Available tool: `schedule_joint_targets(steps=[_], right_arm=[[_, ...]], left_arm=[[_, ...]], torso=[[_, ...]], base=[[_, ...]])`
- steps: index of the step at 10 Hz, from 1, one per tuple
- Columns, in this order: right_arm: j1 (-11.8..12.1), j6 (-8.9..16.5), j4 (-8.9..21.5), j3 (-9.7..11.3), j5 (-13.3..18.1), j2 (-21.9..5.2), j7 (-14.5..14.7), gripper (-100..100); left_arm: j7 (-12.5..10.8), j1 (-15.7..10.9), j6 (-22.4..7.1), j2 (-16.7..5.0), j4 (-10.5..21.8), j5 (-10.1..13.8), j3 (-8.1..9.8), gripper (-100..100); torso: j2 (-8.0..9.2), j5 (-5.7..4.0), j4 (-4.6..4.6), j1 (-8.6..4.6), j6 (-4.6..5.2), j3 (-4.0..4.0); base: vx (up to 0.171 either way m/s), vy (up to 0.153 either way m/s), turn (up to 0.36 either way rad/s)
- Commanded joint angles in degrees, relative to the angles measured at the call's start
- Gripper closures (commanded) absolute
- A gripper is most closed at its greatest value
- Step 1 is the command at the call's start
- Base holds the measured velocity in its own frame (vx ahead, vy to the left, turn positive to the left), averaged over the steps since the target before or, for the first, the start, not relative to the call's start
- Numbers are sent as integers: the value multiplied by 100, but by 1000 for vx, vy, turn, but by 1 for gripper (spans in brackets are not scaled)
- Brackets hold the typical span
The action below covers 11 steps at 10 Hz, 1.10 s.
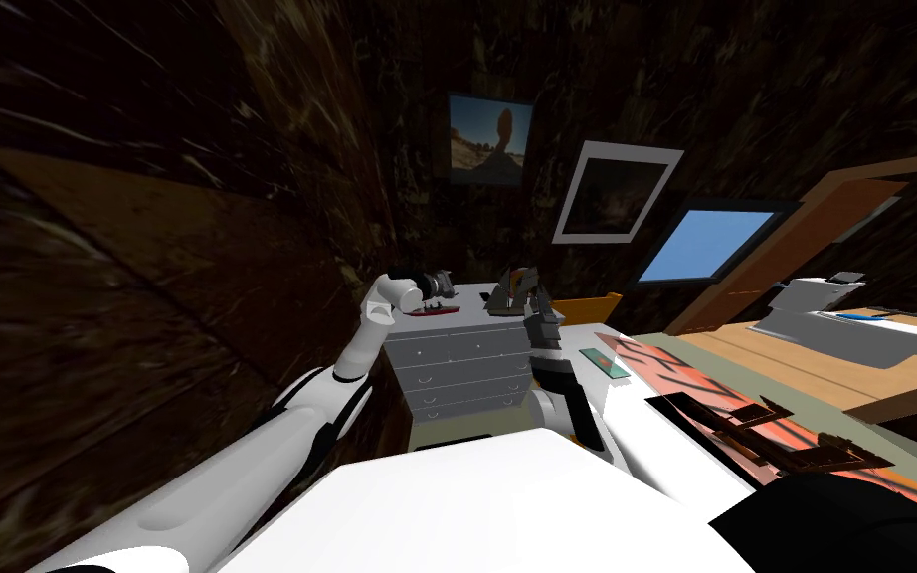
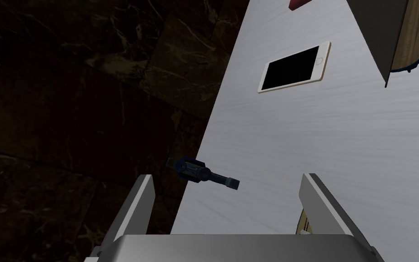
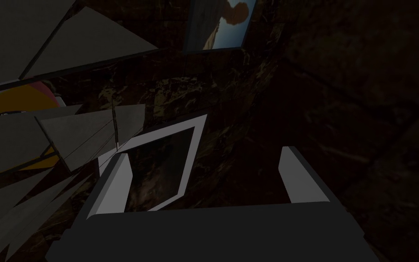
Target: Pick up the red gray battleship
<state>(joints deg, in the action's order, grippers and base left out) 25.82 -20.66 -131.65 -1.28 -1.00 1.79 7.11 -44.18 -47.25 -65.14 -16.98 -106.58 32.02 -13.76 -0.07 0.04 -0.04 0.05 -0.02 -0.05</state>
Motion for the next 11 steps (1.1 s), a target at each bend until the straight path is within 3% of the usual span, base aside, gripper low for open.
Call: schedule_joint_targets(steps=[1, 2, 4, 5, 7, 8, 11], right_arm=[[0, 0, 0, 0, 0, 0, 0, 0], [0, 0, 0, 0, 0, 0, 0, 0], [0, 0, 0, 0, 0, 0, 0, 0], [0, 0, 0, 0, 0, 0, 0, 0], [0, 0, 0, 0, 0, 0, 0, 0], [0, 0, 0, 0, 0, 0, 0, 0], [0, 0, 0, 0, 0, 0, 0, 0]], left_arm=[[-36, -50, -219, 10, 32, -4, -14, -100], [-160, -302, -423, -29, 240, 104, -52, -100], [-160, -302, -633, -29, 240, 104, -52, -100], [-278, -535, -835, -69, 451, 208, -89, -100], [-278, -535, -1033, -69, 451, 208, -89, -100], [-388, -749, -1249, -112, 663, 307, -125, -100], [-491, -943, -1716, -155, 873, 401, -160, -100]], torso=[[0, 0, 0, 0, 0, 0], [4, -1, 1, -3, 0, 2], [0, 0, 0, -2, 0, 0], [3, -1, 1, -4, 0, 2], [-3, -1, -1, -5, 0, -2], [2, -1, 0, -5, 0, 1], [-6, 0, -1, -1, 0, -3]], base=[[10, 13, 3], [19, 19, -22], [20, 17, -12], [35, 10, -32], [23, 12, -9], [24, 20, -35], [37, 22, -31]])
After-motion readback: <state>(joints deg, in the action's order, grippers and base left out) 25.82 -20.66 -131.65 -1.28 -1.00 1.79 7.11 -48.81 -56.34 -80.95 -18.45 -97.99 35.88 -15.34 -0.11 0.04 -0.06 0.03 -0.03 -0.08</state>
